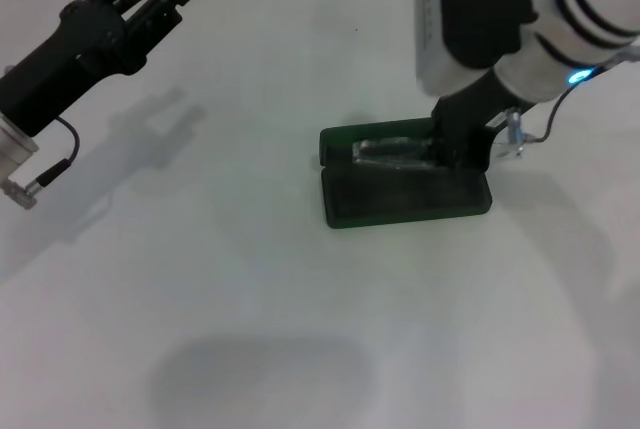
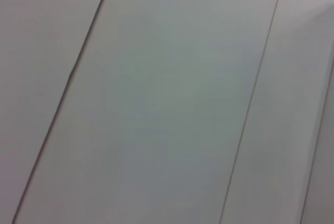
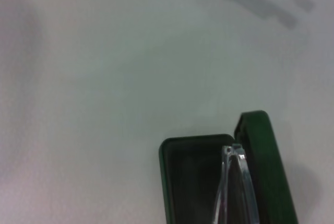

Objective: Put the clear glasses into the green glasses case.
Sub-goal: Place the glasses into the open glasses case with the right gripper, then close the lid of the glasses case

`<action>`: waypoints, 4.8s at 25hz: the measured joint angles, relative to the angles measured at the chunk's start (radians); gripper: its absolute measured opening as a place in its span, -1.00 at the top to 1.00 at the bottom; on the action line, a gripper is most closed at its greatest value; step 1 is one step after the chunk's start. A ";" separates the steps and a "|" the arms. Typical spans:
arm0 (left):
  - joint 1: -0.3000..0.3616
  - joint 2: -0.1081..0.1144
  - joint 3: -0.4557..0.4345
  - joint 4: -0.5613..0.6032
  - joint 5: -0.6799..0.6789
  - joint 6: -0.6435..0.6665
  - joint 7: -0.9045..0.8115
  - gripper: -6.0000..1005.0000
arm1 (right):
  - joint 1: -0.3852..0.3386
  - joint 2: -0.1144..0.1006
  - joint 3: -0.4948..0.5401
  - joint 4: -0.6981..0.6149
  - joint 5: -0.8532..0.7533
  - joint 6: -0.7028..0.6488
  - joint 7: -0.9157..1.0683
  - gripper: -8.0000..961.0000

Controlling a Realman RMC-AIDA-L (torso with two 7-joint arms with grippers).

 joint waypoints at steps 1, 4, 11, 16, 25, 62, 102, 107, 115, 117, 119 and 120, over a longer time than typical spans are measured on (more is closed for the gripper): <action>-0.001 0.001 0.000 0.001 0.000 -0.001 0.002 0.01 | -0.002 0.000 -0.014 0.002 0.003 0.010 0.000 0.70; -0.003 0.002 0.000 0.004 0.000 -0.004 0.004 0.02 | -0.010 0.000 -0.049 0.006 0.009 0.038 0.003 0.70; -0.012 0.004 0.000 0.001 0.001 -0.014 0.016 0.02 | -0.052 0.000 -0.150 -0.006 0.005 0.113 0.011 0.69; -0.012 0.002 0.000 0.001 0.001 -0.022 0.024 0.02 | -0.086 0.000 -0.192 -0.036 -0.001 0.175 0.012 0.69; -0.012 0.000 0.002 0.000 0.001 -0.024 0.024 0.02 | -0.110 0.000 -0.234 -0.044 -0.022 0.199 0.006 0.68; -0.026 -0.001 0.000 0.002 0.020 -0.023 0.026 0.01 | -0.139 0.000 -0.277 -0.056 -0.057 0.299 0.005 0.66; -0.019 -0.002 0.000 0.003 0.018 -0.018 0.019 0.00 | -0.325 -0.001 -0.305 -0.316 -0.117 0.301 0.014 0.41; -0.018 -0.002 0.000 0.002 0.014 -0.019 0.020 0.00 | -0.363 0.000 -0.301 -0.365 -0.092 0.303 0.014 0.41; -0.013 -0.001 -0.001 0.001 0.013 -0.018 0.022 0.00 | -0.434 -0.006 -0.141 -0.481 0.140 0.231 -0.057 0.41; -0.013 -0.001 -0.010 0.001 0.013 -0.019 0.021 0.00 | -0.469 -0.005 -0.047 -0.506 0.242 0.171 -0.102 0.41; -0.012 -0.005 -0.031 -0.004 0.013 -0.023 0.016 0.00 | -0.502 -0.006 0.079 -0.503 0.387 0.094 -0.163 0.41; -0.012 -0.007 -0.039 -0.006 0.014 -0.025 0.014 0.00 | -0.514 -0.007 0.141 -0.485 0.458 0.057 -0.190 0.41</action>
